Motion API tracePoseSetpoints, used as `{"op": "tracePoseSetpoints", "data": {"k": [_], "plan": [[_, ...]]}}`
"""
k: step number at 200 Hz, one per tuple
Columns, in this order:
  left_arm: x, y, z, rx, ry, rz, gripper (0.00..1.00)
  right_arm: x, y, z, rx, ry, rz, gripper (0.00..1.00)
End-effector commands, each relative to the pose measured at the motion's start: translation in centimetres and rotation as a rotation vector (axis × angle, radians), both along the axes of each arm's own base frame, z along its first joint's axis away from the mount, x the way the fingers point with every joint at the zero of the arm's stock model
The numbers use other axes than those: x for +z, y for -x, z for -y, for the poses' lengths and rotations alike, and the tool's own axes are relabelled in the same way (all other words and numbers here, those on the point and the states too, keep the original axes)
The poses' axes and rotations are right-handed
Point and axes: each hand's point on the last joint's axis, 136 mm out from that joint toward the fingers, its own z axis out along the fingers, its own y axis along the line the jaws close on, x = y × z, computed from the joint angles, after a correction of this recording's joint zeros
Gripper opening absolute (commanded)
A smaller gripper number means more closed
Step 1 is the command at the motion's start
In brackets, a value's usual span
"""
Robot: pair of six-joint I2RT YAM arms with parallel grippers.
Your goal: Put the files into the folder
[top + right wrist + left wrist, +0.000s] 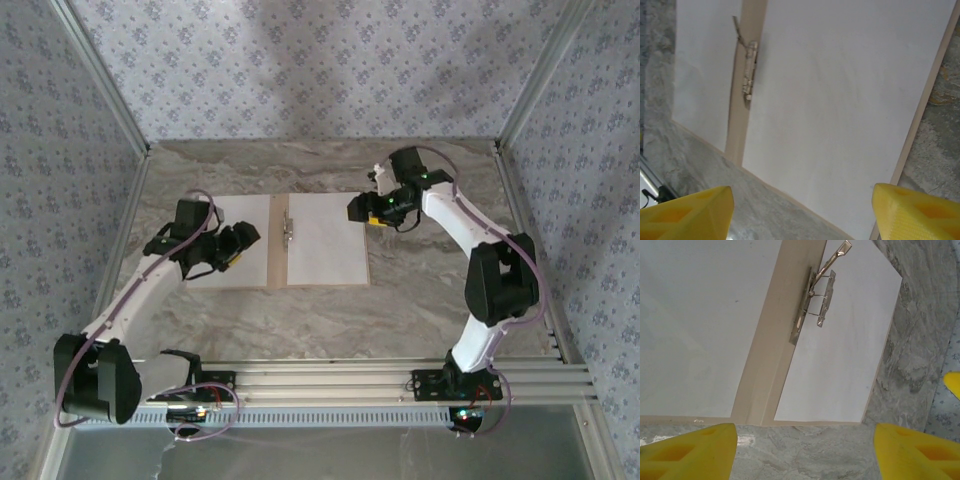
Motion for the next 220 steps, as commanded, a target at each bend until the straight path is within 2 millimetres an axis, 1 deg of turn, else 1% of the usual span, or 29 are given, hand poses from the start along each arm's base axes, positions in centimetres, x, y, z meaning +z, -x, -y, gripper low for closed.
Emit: {"op": "tracePoseSetpoints", "data": {"k": [1, 38, 42, 45, 55, 67, 75, 80, 82, 85, 103, 143, 193, 220], "plan": [[2.4, -2.1, 0.7, -0.041, -0.018, 0.101, 0.72, 2.0, 1.1, -0.1, -0.008, -0.061, 0.004, 0.75], [3.1, -4.8, 1.7, -0.116, -0.059, 0.177, 0.73, 3.9, 2.5, -0.4, -0.013, -0.153, 0.026, 0.75], [3.1, -5.2, 1.8, -0.126, -0.067, 0.185, 0.74, 3.9, 2.8, -0.3, -0.015, -0.162, 0.017, 0.75], [3.1, -5.4, 1.9, -0.131, -0.072, 0.192, 0.74, 4.2, 2.6, -0.4, -0.016, -0.176, 0.036, 0.75], [3.0, -6.4, 2.1, -0.147, -0.087, 0.205, 0.74, 4.7, 2.9, -0.5, -0.019, -0.204, 0.045, 0.75], [3.1, -7.4, 2.5, -0.174, -0.099, 0.224, 0.75, 4.9, 3.3, -0.5, -0.022, -0.228, 0.048, 0.75], [2.8, -8.2, 2.7, -0.185, -0.107, 0.222, 0.76, 5.1, 3.5, -0.4, -0.032, -0.243, 0.052, 0.75], [2.8, -8.6, 2.9, -0.195, -0.109, 0.224, 0.76, 5.5, 3.5, -0.4, -0.035, -0.258, 0.061, 0.75], [2.7, -8.8, 3.0, -0.198, -0.111, 0.223, 0.76, 4.8, 3.9, -0.3, -0.039, -0.259, 0.041, 0.75], [2.6, -9.0, 3.1, -0.203, -0.113, 0.222, 0.76, 4.6, 4.1, -0.3, -0.042, -0.266, 0.035, 0.75], [2.2, -10.6, 3.7, -0.236, -0.115, 0.230, 0.76, 4.8, 4.6, -0.5, -0.048, -0.317, 0.034, 0.75], [0.6, -13.4, 4.8, -0.297, -0.128, 0.233, 0.76, 3.8, 6.2, -0.5, -0.067, -0.369, 0.001, 0.75], [-0.4, -15.8, 5.8, -0.378, -0.151, 0.257, 0.76, 2.6, 8.0, -0.7, -0.072, -0.398, -0.037, 0.75], [-1.3, -16.8, 6.6, -0.411, -0.136, 0.229, 0.76, 1.9, 8.9, -0.7, -0.069, -0.399, -0.048, 0.75]]}}
